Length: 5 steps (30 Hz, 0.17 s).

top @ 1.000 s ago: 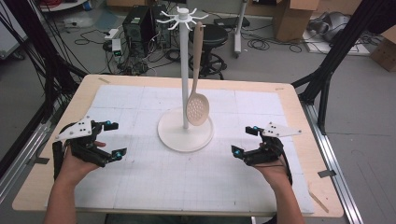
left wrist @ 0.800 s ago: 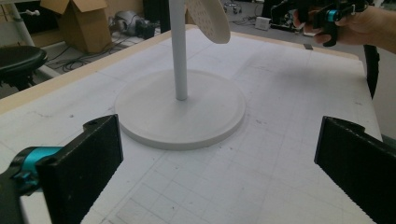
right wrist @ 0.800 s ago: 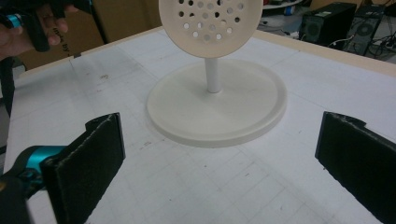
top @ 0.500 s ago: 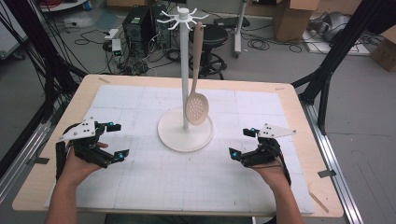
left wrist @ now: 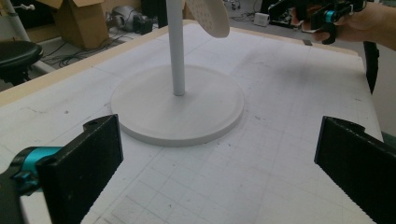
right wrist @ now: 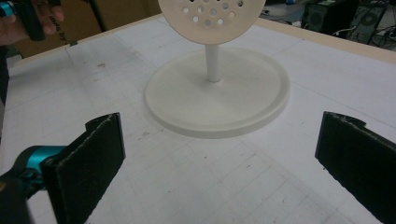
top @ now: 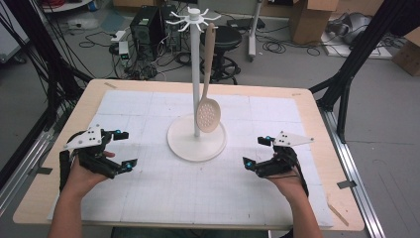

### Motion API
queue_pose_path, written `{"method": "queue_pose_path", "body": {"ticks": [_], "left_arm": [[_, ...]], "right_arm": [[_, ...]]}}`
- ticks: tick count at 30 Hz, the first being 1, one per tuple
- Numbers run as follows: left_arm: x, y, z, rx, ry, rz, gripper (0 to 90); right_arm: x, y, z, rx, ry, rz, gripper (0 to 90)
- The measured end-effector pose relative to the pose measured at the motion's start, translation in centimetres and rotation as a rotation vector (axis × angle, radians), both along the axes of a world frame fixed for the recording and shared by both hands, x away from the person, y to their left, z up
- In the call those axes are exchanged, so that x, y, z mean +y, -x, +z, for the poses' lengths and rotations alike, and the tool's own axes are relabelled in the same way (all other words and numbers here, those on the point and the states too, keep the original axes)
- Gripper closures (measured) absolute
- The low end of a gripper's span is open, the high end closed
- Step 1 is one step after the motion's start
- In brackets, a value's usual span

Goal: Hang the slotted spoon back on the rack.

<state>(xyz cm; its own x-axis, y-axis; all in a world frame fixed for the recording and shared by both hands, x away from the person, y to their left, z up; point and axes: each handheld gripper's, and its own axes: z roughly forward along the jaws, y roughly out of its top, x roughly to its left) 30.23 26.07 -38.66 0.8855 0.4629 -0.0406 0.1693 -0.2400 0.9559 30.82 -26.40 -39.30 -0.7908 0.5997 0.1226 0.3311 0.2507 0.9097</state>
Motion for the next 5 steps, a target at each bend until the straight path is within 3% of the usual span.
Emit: {"method": "queue_pose_path", "body": {"ticks": [5], "left_arm": [[0.12,-0.03,0.04,-0.001,0.002,0.003,1.7]], "right_arm": [[0.04,-0.03,-0.01,-0.001,0.0,0.005,0.6]]}}
